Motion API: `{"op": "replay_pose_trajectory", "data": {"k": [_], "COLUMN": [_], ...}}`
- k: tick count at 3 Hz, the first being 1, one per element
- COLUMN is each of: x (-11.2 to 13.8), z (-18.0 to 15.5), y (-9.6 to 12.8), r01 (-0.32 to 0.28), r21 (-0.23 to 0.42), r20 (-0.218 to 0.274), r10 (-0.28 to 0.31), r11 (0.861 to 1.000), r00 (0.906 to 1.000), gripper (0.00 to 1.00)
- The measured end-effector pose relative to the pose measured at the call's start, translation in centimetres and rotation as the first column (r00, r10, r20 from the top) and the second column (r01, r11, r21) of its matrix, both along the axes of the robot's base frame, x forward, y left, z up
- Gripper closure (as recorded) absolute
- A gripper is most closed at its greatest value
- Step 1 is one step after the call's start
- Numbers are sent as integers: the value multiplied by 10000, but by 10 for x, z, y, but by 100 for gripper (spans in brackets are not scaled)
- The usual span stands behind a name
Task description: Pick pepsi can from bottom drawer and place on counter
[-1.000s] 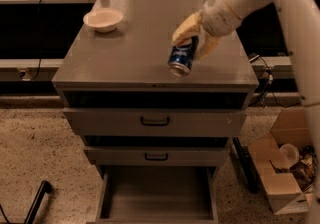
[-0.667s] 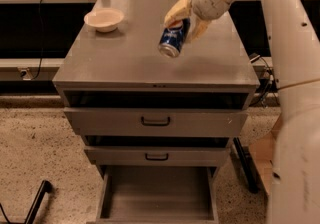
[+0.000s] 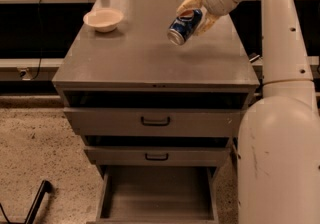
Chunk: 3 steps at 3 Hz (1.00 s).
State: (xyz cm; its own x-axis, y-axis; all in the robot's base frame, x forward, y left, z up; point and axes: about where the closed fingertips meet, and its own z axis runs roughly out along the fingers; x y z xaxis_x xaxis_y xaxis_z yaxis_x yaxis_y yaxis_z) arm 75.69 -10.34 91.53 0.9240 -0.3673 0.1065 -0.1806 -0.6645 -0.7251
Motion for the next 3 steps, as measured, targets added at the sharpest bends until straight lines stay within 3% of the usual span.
{"op": "replay_pose_trajectory", "data": {"k": [1,2,3], "x": [8,16,28], "z": [-36,-33,-35], "y": [-27,-22,-14], "r01": [590,706,838], "r21": [-139,14,204], "r20": [-719,-475,-234], "r10": [-598,-705,-833], "r11": [9982,9975,9963], "r00": [9956,9964,9962], "gripper": [26,5,0]}}
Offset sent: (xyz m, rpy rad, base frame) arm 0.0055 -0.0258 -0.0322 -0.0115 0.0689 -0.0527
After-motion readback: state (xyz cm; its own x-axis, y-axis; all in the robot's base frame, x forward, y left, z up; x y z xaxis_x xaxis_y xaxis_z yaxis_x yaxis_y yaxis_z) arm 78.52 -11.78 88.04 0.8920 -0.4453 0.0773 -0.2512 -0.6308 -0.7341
